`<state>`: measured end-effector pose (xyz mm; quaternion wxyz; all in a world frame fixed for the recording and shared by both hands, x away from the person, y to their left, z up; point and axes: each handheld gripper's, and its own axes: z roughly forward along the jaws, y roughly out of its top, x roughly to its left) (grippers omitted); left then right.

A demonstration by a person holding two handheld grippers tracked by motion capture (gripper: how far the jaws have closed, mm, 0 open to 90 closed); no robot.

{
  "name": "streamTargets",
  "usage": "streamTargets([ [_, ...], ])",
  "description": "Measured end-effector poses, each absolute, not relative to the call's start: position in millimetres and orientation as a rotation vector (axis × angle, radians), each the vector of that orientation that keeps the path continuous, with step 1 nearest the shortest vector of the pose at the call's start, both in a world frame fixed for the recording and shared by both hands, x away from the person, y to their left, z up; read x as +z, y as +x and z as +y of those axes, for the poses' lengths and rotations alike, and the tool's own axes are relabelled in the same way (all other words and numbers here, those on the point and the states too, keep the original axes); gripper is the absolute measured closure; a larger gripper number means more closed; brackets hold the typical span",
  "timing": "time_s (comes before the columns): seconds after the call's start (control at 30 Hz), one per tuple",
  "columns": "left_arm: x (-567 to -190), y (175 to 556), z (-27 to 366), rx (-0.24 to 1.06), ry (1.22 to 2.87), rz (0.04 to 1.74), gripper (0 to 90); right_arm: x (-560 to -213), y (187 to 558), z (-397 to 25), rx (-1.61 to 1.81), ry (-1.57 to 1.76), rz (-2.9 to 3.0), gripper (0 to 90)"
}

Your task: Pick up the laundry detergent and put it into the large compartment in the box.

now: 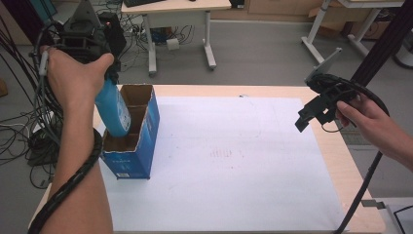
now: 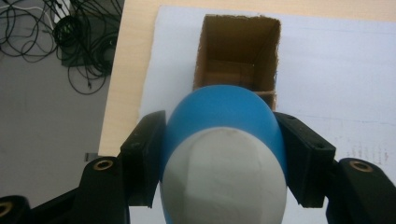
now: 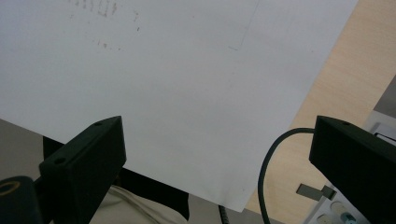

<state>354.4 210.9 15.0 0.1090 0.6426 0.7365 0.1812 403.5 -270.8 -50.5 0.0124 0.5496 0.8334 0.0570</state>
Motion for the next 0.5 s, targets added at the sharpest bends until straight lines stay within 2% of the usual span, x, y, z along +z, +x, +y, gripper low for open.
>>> streamTargets([
  [0.5,-21.3,355.2,218.5,0.509,1.905,2.170,38.6,-53.7,403.9,-263.7,0.164,1.709,2.606,3.5],
])
